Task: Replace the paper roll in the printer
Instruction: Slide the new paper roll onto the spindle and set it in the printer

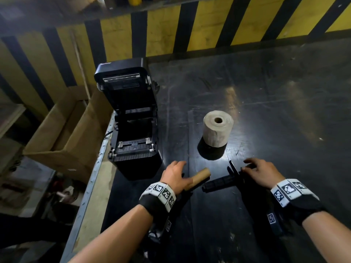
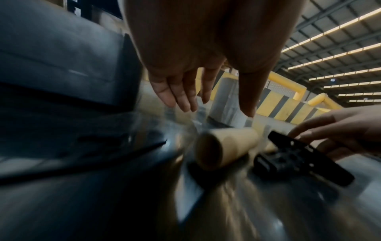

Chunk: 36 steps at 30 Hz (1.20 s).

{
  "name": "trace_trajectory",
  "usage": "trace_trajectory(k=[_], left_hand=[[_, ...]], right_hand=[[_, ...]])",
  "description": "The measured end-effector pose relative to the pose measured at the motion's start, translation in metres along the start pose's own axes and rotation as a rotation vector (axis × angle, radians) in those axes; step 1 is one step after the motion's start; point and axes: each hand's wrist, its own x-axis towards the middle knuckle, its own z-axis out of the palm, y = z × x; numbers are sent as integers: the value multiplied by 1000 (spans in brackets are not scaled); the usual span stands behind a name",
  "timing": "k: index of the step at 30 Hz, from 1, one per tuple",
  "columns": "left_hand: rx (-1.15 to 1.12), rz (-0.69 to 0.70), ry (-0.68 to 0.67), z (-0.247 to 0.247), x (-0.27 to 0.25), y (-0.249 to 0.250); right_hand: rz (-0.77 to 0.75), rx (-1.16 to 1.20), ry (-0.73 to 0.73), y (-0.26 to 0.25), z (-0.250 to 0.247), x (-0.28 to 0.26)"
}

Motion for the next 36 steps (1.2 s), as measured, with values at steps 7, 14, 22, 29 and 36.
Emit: trace_trajectory(k=[7, 14, 22, 29, 36], left_hand=[[-374, -2, 13, -35, 82, 51], [-645, -65, 2, -18, 140, 75], [-865, -126, -11, -7, 142, 71], [-862, -64, 6, -11, 124, 74], [-926, -4, -14, -21, 96, 83]], right_hand=[[-242, 12, 189, -54, -61, 55], [-400, -77, 110, -95, -38, 116], [-456, -210, 152, -102, -19, 125], [-523, -61, 196, -101, -26, 117], [-132, 865, 313, -84, -50, 83]])
